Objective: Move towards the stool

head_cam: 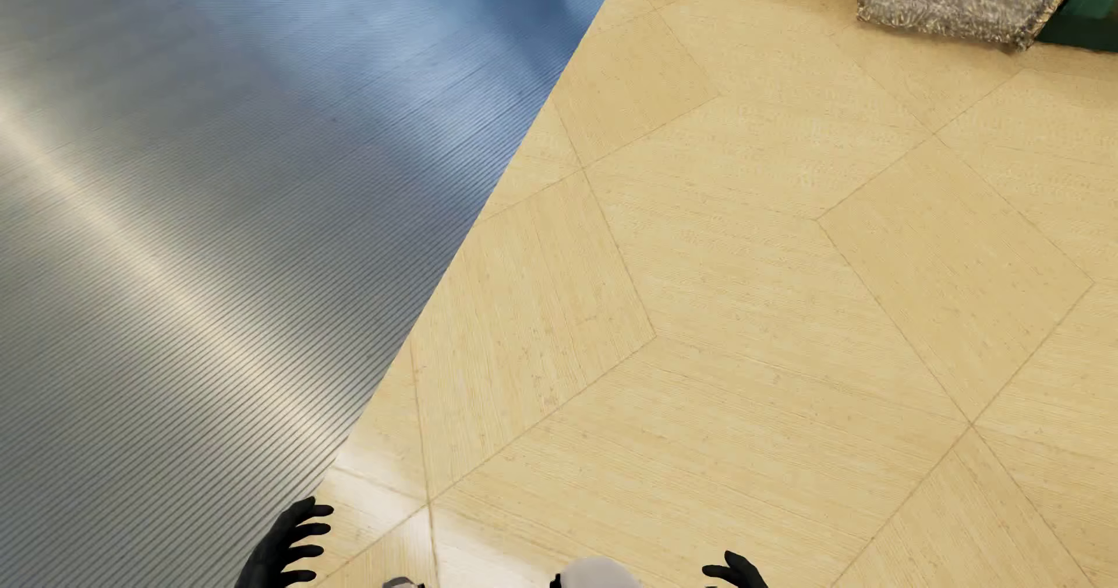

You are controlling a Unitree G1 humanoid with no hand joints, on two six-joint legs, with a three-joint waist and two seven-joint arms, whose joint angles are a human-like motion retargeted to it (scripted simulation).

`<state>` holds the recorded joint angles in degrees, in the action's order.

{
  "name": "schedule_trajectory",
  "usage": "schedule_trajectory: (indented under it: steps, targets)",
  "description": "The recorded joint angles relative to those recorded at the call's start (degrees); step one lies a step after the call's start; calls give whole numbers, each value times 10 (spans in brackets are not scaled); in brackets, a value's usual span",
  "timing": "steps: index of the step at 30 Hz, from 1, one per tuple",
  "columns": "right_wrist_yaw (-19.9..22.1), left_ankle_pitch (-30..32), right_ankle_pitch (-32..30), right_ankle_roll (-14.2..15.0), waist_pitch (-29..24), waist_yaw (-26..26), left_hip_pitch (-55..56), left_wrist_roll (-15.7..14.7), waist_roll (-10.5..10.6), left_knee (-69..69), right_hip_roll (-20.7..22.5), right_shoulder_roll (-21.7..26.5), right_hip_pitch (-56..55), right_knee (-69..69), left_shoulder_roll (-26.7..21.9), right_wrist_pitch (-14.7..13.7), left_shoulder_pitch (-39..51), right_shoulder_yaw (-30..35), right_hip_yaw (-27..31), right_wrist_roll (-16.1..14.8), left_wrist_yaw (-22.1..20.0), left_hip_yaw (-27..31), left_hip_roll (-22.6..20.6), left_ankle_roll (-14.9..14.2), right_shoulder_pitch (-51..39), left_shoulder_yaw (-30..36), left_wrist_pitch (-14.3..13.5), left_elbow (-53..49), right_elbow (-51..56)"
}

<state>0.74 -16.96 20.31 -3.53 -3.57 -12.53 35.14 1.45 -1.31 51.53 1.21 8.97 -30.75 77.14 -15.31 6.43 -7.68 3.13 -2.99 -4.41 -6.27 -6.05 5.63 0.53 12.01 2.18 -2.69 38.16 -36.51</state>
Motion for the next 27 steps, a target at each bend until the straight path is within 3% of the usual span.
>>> schedule_trajectory:
  steps: [1, 3, 4, 6, 7, 9, 10, 11, 12, 13, 14, 15, 16, 17, 18, 19, 20, 21, 22, 23, 24, 26, 27]
  targets:
    - [-13, -23, 51, 20, 5, -17, -36, -15, -12, -8, -19, 12, -12, -48, 18, 1, 15, -13, -14, 0, -15, -16, 8, -43, 17, 15, 2, -33, 11]
    - [-12, -76, 124, 51, 29, -41, -98, -26, -33, -15, -46, 18, -11, -176, 50, 7, 46, -20, -6, 15, -28, -45, 17, -36, 47, 45, -3, -67, 4]
    - [-4, -89, 92, -1, 30, -31, -106, -20, -31, 32, -44, 28, 15, -195, 70, 6, 63, -8, -11, 17, -26, -31, 26, -63, 59, 58, -6, -61, -12]
    - [22, 27, 124, -3, 34, 38, -23, 4, -1, 208, -17, 45, 60, -211, 91, -4, 37, 26, 2, 19, -8, 59, 5, -104, 59, 57, -12, -42, -66]
    - [35, 10, 130, -1, 37, 76, 10, 16, 20, 210, -4, 32, 89, -239, 75, -6, 6, -2, 13, 15, 7, 83, -8, -121, 45, 32, -3, -42, -57]
    - [55, -49, 141, 6, 39, 108, 47, 34, 53, 146, 9, 2, 163, -307, 41, -10, -70, 3, 48, 24, 28, 86, -20, -151, -8, -11, 31, -40, -16]
    - [53, -45, 141, 9, 29, 111, 58, 39, 70, 104, 15, -8, 192, -315, 39, -15, -82, 16, 58, 39, 31, 77, -15, -155, -32, -20, 53, -48, -2]
    - [42, -32, 118, 2, 20, 108, 52, 36, 85, 31, 23, -15, 182, -257, 40, -17, -81, 8, 67, 52, 29, 72, -9, -155, -53, -25, 50, -37, 14]
    - [27, 51, 45, -25, 3, 79, 17, 23, 81, -46, 25, -18, 138, -128, 20, -18, -70, 12, 61, 57, 22, 59, 6, -148, -64, -21, 20, 3, 27]
    - [1, 21, -34, -29, -9, 50, -4, 0, 50, -35, 4, -6, 75, -39, -5, -24, -45, 12, 36, 51, 7, 33, 10, -94, -47, -21, 2, -2, 17]
    - [-26, -6, -25, -20, -18, 26, -34, -20, 23, -33, -18, 13, 33, -33, -6, -27, -12, -2, 6, 44, -11, 13, 19, -27, -10, -14, -8, -20, 6]
    - [-43, -28, 34, -15, -14, -10, -69, -32, -9, -43, -45, 24, 6, -72, 10, -20, 20, -31, -10, 42, -27, -5, 20, -31, 23, 9, -14, -33, 5]
    - [-37, -57, 84, -7, 1, -30, -94, -34, -35, -41, -60, 30, -7, -145, 40, -7, 52, -32, -10, 45, -35, -19, 25, -71, 55, 33, -7, -59, 7]
    - [-19, -79, 80, 29, 13, -36, -102, -25, -54, 1, -60, 24, 4, -215, 60, 7, 78, -25, -2, 44, -33, -12, 32, -80, 80, 61, -6, -69, -5]
    - [4, -37, 98, 19, 10, -24, -75, -9, -58, 113, -40, 26, 32, -211, 83, 20, 95, 19, 4, 38, -22, 19, 41, -66, 76, 69, -15, -47, -40]
    - [22, 31, 117, 21, 9, -6, -36, 9, -48, 183, -27, 27, 61, -219, 89, 31, 71, 42, 13, 25, -5, 61, 22, -50, 60, 64, -25, -32, -56]
    - [37, 20, 133, 24, 9, 18, -7, 29, -26, 166, -12, 18, 92, -234, 87, 41, 29, 30, 20, 9, 15, 86, 8, -38, 45, 35, -33, -22, -28]
    - [52, -45, 150, 24, 9, 37, 5, 47, -2, 39, 2, -6, 112, -230, 65, 44, -16, 9, 27, -4, 30, 96, 4, -28, 24, 16, -41, -16, 14]
    - [53, -54, 140, 17, 13, 42, -12, 51, 3, 32, 4, -24, 100, -166, 29, 32, -40, 3, 42, -14, 36, 88, 7, -68, 2, 5, -40, 0, 24]
    - [39, -82, 91, -9, 19, 35, -39, 44, -5, 33, -5, -32, 73, -94, 0, 12, -52, 8, 42, -20, 31, 67, 12, -90, -9, 2, -23, -6, 6]
    - [9, -100, 45, -25, 24, 19, -78, 29, -11, 14, -19, -30, 54, -61, -4, -7, -44, 4, 19, -21, 14, 46, 17, -67, 2, 1, 1, -3, -6]
    - [-51, -119, 56, 0, 31, -37, -162, -11, -22, -47, -23, -3, 19, -79, 32, -15, 15, -16, -17, -12, -31, 8, 27, -83, 35, 16, 62, -54, 16]
    - [-62, -115, 85, 17, 29, -47, -175, -27, -27, -16, -34, 14, 16, -151, 61, -16, 61, -23, -15, -1, -43, 1, 28, -94, 57, 34, 67, -84, 23]
